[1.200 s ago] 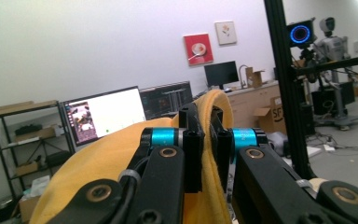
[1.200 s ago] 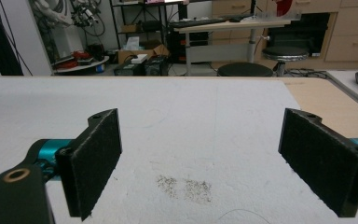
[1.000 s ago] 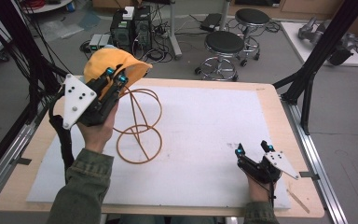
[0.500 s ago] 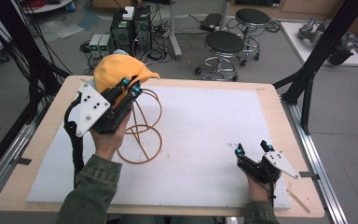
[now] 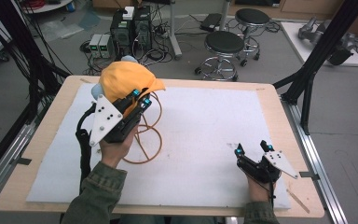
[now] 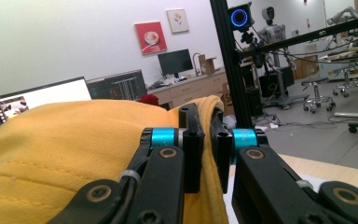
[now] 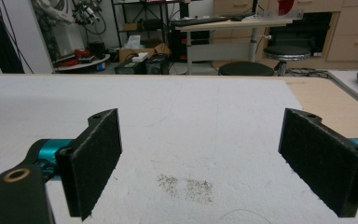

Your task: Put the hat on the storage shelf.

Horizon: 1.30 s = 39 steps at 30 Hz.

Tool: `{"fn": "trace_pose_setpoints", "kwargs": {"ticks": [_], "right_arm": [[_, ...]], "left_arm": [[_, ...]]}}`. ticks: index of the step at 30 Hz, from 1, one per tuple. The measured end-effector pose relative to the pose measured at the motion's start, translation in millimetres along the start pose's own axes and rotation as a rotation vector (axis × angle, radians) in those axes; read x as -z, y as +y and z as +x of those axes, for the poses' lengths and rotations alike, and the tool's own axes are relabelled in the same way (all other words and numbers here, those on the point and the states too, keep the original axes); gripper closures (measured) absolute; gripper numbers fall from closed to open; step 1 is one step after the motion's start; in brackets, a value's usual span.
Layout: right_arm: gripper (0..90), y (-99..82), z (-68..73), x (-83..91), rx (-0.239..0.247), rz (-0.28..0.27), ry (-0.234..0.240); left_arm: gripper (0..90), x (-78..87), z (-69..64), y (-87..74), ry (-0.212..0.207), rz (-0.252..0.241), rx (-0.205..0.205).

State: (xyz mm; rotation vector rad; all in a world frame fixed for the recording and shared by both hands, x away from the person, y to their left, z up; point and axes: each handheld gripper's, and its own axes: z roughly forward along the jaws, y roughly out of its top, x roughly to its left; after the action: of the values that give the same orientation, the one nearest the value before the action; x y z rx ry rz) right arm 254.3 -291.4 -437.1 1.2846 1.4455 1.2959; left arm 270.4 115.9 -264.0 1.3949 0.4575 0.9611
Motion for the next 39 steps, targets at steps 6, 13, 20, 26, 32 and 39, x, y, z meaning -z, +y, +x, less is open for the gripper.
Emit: {"fn": "trace_pose_setpoints", "kwargs": {"ticks": [6,13,20,26,32,39], "right_arm": [[12.1,0.0,0.2,-0.2,0.002,-0.002,0.002],[12.1,-0.2,0.7,-0.2,-0.008,0.007,0.001],[12.1,-0.2,0.7,-0.3,-0.004,0.009,0.003],[12.1,-0.2,0.7,-0.6,-0.003,0.01,0.002],[12.1,-0.4,0.8,-1.2,-0.003,0.01,0.0],[12.1,-0.3,0.7,-1.1,0.001,0.011,0.0]], "left_arm": [[86.8,-0.4,-2.2,-6.8,-0.017,0.01,0.015],[86.8,1.6,-2.1,-16.1,-0.045,0.043,0.053],[86.8,4.5,-4.2,-25.9,-0.066,0.07,0.074],[86.8,4.7,-9.1,-37.3,-0.067,0.104,0.09],[86.7,7.3,-14.0,-43.2,-0.07,0.119,0.089],[86.7,10.4,-18.1,-50.9,-0.075,0.146,0.087]]}}
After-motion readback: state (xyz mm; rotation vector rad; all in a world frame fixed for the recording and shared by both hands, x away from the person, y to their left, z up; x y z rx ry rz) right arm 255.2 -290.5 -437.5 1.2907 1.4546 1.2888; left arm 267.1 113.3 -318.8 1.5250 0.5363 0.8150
